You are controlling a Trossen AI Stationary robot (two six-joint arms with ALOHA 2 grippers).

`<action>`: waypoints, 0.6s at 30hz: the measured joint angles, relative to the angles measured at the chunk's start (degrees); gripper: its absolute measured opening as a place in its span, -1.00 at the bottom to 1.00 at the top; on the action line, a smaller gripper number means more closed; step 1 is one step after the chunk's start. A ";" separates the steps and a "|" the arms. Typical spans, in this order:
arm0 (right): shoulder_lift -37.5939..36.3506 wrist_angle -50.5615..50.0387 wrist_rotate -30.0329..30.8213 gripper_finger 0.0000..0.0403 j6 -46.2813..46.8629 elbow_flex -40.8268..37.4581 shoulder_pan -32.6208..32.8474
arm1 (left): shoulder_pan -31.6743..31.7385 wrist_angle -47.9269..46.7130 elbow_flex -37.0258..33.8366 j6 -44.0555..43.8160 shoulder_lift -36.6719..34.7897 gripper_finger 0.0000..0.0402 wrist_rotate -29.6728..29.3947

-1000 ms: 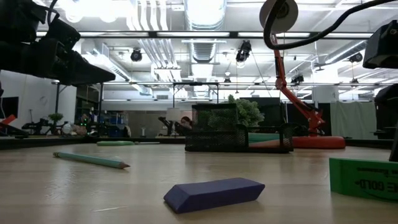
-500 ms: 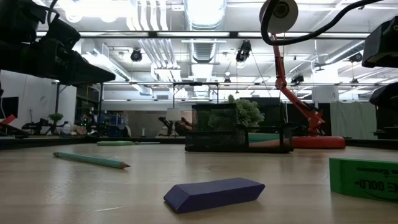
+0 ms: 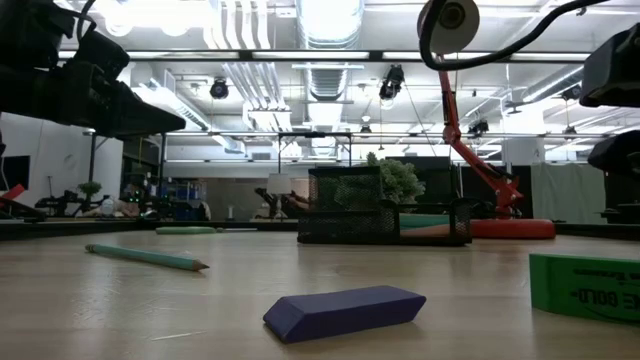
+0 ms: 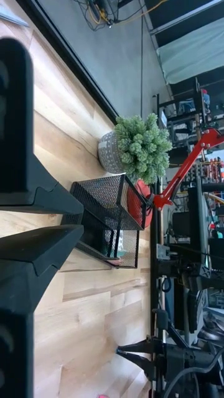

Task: Pick and place office supplies into organizer
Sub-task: Put the blue binder clip into the black desk organizer

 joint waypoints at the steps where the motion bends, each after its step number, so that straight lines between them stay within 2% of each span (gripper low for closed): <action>1: -0.19 -0.01 -0.20 -0.95 0.00 0.00 -0.25 | -0.01 0.01 0.00 0.00 0.00 -0.87 0.00; 12: -3.52 0.09 0.84 -0.96 -1.79 -0.07 -3.99 | -0.02 0.01 0.00 -0.02 0.00 -0.87 0.00; 18: -4.76 0.59 8.22 -0.96 -8.18 0.44 -8.18 | -0.01 0.01 0.00 -0.02 0.34 -0.87 0.00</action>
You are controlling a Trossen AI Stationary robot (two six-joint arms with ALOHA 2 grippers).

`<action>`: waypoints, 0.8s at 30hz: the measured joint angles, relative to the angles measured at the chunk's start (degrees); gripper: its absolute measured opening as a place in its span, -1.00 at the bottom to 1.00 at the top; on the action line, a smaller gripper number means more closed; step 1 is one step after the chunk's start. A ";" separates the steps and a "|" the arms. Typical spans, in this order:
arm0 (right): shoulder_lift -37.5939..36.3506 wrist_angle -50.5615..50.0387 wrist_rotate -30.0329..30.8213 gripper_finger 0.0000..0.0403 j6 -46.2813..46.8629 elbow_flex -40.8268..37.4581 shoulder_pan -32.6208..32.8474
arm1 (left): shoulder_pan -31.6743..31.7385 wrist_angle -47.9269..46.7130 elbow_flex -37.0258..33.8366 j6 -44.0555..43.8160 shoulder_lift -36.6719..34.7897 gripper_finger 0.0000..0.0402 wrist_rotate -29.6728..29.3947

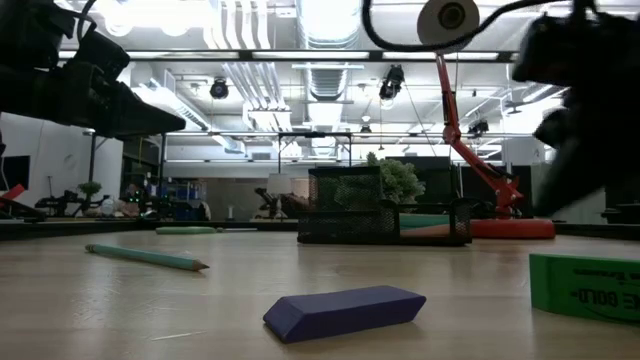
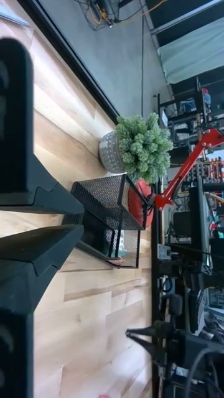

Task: Pick and place office supplies into organizer
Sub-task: Put the blue binder clip into the black desk organizer

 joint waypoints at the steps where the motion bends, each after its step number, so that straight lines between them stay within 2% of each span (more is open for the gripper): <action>1: 0.00 0.74 0.74 -0.96 -2.07 0.31 -1.07 | -0.01 0.00 0.00 0.02 0.13 -0.87 0.00; 9: 0.04 13.04 1.68 -0.96 -21.07 2.66 -11.70 | 0.01 1.79 0.00 0.04 0.08 -0.87 0.02; 13: 0.07 12.86 1.42 -0.96 -23.55 4.09 -17.11 | 0.00 1.86 0.18 0.05 0.14 -0.87 0.32; 17: 0.10 12.97 -1.46 -0.96 -25.24 4.82 -21.96 | -0.01 1.95 0.64 0.08 0.14 -0.87 1.28; 24: 0.11 13.01 -2.88 -0.96 -25.68 7.13 -26.34 | -0.01 2.21 1.68 1.81 0.04 -0.87 1.29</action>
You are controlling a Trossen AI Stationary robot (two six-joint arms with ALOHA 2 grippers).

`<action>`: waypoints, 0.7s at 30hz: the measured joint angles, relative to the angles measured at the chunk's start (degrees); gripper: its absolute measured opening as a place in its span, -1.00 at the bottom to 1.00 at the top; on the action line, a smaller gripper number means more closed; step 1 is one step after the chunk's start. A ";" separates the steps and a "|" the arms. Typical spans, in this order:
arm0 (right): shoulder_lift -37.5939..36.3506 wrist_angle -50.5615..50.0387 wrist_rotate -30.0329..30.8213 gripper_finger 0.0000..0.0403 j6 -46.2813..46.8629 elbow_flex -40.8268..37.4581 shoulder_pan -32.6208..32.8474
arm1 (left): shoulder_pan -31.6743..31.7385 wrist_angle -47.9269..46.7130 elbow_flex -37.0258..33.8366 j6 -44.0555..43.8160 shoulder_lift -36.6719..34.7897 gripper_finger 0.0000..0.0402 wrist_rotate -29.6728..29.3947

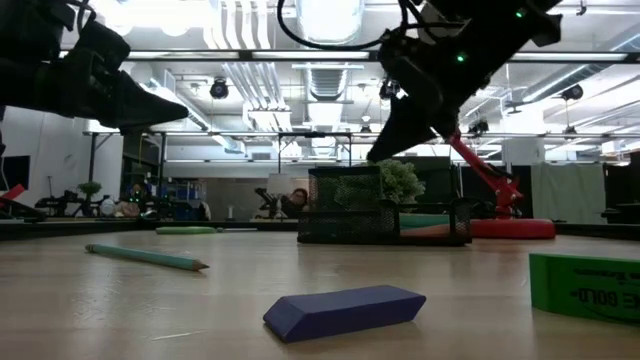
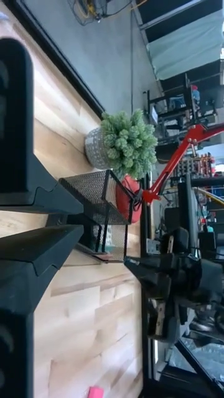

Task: Pick and place office supplies into organizer
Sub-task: Put the blue binder clip into the black desk organizer

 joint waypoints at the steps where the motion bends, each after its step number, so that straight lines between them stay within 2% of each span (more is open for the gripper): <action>1: 0.00 0.09 -0.04 -0.96 0.00 0.35 -0.47 | 0.00 -0.04 0.00 0.20 0.00 -0.87 0.00; 6: 1.98 -0.07 -0.22 -0.96 1.61 1.65 -3.07 | 0.00 -0.22 0.00 0.15 0.57 -0.87 0.02; 9: 4.77 -0.02 -2.47 -0.96 1.97 2.91 -4.36 | 0.00 -0.22 0.00 -0.13 1.27 -0.87 0.49; 15: 10.20 -0.06 -3.00 -0.96 0.57 6.00 -5.11 | 0.00 -0.16 0.00 -0.20 2.67 -0.87 0.57; 21: 12.65 -0.30 -2.77 -0.96 0.23 7.53 -5.83 | 0.00 0.06 0.00 -0.20 3.10 -0.87 0.52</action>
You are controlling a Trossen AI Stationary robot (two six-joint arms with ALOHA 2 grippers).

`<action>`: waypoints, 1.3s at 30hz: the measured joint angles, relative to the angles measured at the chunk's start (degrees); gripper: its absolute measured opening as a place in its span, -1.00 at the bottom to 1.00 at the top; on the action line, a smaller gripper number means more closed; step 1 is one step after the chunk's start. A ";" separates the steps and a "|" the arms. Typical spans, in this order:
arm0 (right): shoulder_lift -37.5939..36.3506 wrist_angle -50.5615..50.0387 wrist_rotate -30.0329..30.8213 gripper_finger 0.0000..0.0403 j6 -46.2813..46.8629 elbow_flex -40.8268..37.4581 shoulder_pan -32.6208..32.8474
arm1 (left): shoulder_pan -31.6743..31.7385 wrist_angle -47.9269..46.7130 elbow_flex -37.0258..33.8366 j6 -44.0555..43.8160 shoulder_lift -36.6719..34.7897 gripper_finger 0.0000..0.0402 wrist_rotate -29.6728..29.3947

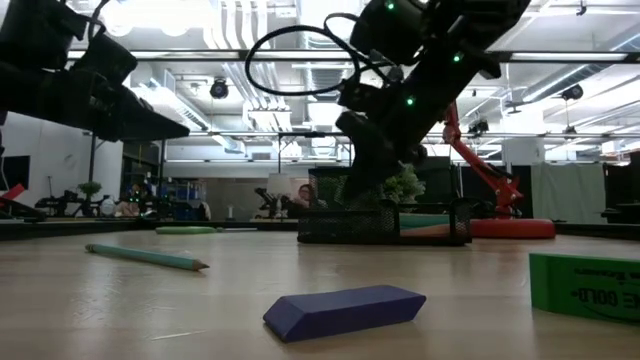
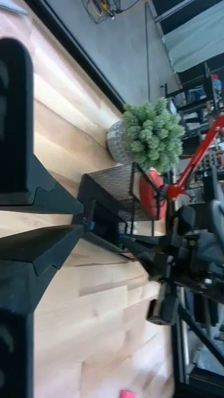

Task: Pick and place office supplies into organizer
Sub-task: Put the blue binder clip into the black desk organizer, then put the green eraser into the black desk organizer

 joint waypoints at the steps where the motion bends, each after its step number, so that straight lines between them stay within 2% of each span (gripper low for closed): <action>1: 0.22 0.04 -0.01 -0.96 0.06 0.06 -0.22 | 0.00 0.11 0.00 0.00 -0.02 -0.87 0.00; 13: 0.55 0.06 0.02 -0.94 -0.27 1.62 -1.16 | 0.00 -0.15 0.02 0.02 0.00 -0.87 -0.09; 35: 0.55 0.00 -0.21 -0.60 -0.88 1.90 -1.53 | 0.00 -0.15 0.04 0.02 0.00 -0.87 -0.09; 39: 0.55 -0.12 -3.64 -0.55 -0.62 2.58 -1.53 | 0.00 -0.15 0.06 0.02 0.00 -0.87 -0.10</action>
